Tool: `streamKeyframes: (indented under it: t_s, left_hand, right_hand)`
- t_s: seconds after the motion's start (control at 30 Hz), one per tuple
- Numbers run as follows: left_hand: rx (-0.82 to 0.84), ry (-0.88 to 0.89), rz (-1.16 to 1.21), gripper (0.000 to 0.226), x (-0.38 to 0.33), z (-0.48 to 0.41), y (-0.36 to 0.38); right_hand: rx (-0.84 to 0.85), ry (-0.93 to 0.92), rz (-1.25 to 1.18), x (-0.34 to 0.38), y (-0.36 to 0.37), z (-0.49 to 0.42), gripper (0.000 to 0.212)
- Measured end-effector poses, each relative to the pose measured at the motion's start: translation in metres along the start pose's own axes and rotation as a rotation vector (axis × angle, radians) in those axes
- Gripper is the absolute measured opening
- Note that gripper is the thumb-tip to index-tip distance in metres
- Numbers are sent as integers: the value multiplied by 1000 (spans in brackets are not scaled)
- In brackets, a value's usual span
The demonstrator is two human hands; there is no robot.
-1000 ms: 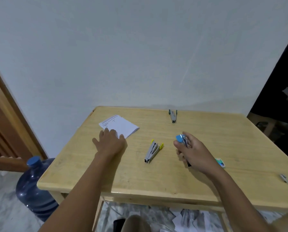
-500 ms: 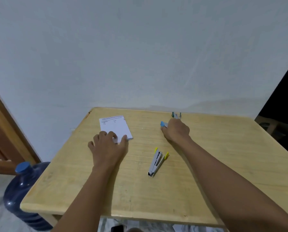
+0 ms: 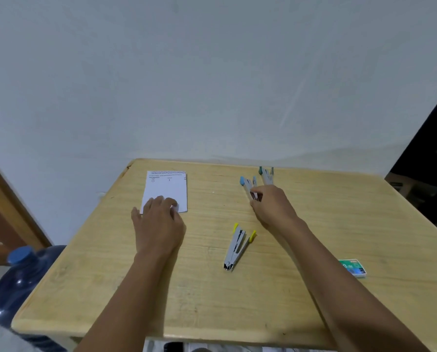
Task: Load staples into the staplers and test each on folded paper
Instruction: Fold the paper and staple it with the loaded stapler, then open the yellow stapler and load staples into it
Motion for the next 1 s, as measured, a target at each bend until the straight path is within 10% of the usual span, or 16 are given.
streamKeyframes:
  t_s: [0.7,1.0]
  left_hand:
    - [23,-50,63,31,0,0,-1]
    - [-217,290,-9,37,-40,12,-26]
  right_hand:
    - [15,49,-126,8,-17,14,51]
    - [114,130,-142,-13,6,122,47]
Point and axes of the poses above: each hand's wrist, its own z-axis away from the middle knuckle, its own y-axis out of the palm, x = y × z, the point moved 9 cm from there along -z, towards the middle knuckle, and after that the axes turned 8 degrees about y, right-handed, at the moved point
